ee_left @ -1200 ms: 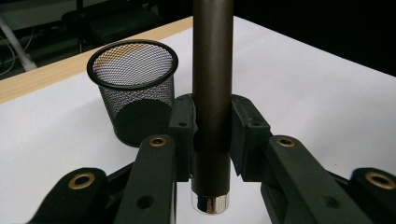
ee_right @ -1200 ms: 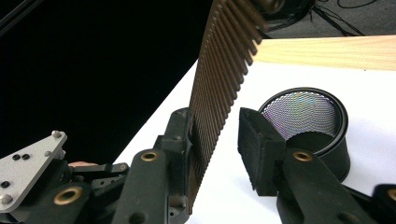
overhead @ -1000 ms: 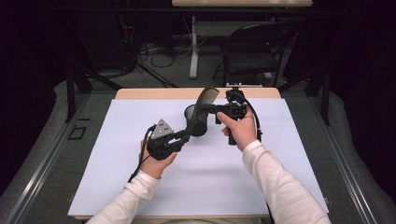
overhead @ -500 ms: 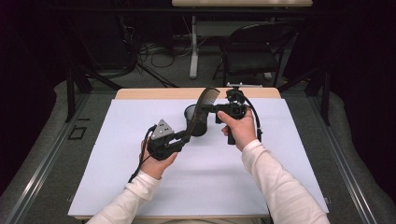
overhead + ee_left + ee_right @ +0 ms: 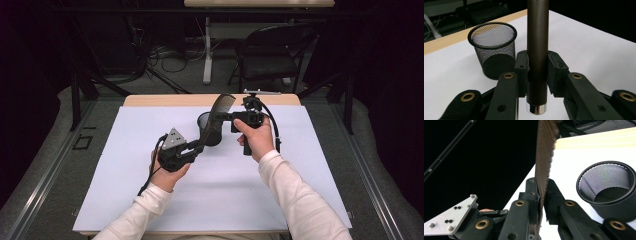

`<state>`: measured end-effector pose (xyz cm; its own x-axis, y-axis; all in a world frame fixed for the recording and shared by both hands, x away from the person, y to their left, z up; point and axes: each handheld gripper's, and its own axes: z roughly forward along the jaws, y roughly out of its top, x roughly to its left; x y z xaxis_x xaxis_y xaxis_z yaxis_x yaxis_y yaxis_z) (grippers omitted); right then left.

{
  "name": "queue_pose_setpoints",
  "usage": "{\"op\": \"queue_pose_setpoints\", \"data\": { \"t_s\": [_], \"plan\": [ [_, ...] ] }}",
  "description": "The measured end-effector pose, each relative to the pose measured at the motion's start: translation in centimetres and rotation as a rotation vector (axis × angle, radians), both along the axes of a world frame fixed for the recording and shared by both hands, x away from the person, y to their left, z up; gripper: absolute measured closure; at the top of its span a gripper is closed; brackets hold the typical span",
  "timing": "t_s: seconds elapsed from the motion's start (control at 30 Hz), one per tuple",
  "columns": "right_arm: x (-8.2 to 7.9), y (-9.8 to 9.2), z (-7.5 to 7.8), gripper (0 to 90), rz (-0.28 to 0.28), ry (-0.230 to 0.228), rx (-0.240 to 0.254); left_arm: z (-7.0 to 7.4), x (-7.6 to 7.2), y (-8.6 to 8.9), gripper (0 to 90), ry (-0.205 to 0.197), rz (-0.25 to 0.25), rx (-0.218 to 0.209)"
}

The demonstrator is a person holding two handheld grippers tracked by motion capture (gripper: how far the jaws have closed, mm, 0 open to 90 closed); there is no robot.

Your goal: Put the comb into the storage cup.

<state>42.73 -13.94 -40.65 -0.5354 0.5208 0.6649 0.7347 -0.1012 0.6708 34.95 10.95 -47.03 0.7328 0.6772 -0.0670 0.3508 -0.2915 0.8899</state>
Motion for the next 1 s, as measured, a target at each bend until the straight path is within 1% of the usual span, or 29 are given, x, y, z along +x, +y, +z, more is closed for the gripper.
{"op": "queue_pose_setpoints", "data": {
  "t_s": [0.17,0.5,1.0],
  "plan": [
    [0.09,-0.10,-0.15,85.4,0.005,0.014,0.016,-0.04,0.01,-0.03,72.8,0.000,-0.001,0.002],
    [0.12,-0.21,-0.28,86.3,0.006,0.035,0.022,-0.17,0.03,-0.11,72.8,0.000,0.001,0.004],
    [0.13,-0.20,-0.34,86.6,0.003,0.036,0.021,-0.22,0.01,-0.16,72.7,0.000,0.004,0.005]
  ]
}}
